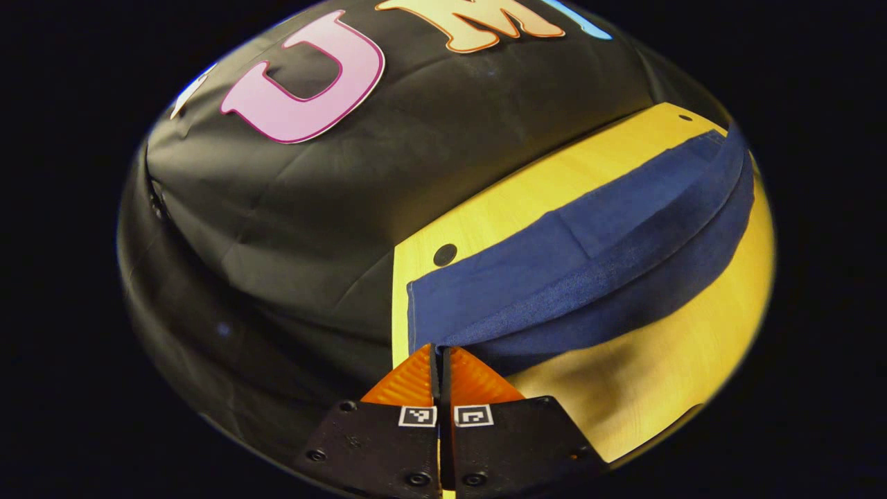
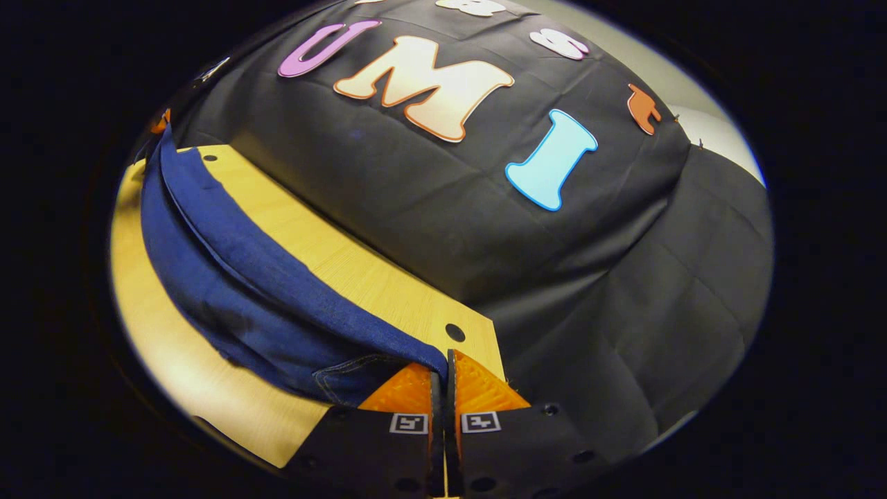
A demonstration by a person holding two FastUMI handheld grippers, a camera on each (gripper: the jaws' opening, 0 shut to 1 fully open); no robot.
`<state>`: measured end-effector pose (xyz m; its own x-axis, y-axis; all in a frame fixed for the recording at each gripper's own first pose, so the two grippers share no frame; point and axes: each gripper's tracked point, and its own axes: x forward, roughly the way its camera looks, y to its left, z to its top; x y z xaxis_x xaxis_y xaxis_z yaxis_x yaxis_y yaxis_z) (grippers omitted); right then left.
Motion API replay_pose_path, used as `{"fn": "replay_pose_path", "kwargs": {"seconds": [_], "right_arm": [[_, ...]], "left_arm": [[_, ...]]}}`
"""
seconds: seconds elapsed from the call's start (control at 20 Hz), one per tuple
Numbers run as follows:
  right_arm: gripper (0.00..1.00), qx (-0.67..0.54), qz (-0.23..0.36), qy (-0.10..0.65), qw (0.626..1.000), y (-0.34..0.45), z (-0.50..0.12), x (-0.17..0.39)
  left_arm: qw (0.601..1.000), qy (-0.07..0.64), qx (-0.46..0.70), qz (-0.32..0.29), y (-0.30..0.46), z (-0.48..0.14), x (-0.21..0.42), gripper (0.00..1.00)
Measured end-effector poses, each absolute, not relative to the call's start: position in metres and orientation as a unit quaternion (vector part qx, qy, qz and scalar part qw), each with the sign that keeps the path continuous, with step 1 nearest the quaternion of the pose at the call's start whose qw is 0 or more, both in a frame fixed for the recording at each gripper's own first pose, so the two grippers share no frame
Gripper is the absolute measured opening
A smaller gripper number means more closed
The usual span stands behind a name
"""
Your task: Grasp the waist and the cuffs of the jeans and fold them to make the two legs overlap; first hold the waist and fold one-third of the jeans toward the cuffs, then hold the cuffs and fold the remaining one-third in the same direction to finish folding.
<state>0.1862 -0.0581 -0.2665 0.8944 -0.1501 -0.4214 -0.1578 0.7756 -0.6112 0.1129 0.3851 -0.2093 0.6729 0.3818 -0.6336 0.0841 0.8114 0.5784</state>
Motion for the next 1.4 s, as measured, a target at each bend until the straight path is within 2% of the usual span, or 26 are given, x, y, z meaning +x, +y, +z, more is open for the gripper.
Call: {"fn": "replay_pose_path", "kwargs": {"seconds": [0.45,0.7,0.75,0.8,0.85,1.0,1.4], "right_arm": [[0.03,-0.311,-0.035,0.256,0.915,-0.049,-0.31,0.25],[0.03,-0.314,-0.036,0.281,0.906,-0.043,-0.341,0.271],[0.04,-0.308,-0.043,0.286,0.906,-0.044,-0.345,0.272],[0.1,-0.297,-0.055,0.291,0.908,-0.046,-0.348,0.27],[0.08,-0.29,-0.069,0.29,0.909,-0.049,-0.345,0.269],[1.0,-0.254,-0.085,0.271,0.924,-0.048,-0.32,0.27],[0.99,-0.175,-0.128,0.262,0.94,-0.1,-0.296,0.238]], "left_arm": [[0.878,0.393,0.268,0.056,0.402,-0.261,0.205,0.0],[0.873,0.406,0.266,0.042,0.41,-0.298,0.22,0.0],[0.875,0.404,0.263,0.042,0.411,-0.301,0.222,0.0],[0.879,0.4,0.257,0.041,0.409,-0.302,0.224,0.0],[0.887,0.388,0.245,0.039,0.406,-0.301,0.226,0.0],[0.916,0.331,0.222,0.054,0.394,-0.272,0.236,0.92],[0.967,0.221,0.101,0.073,0.335,-0.176,0.226,0.94]]}}
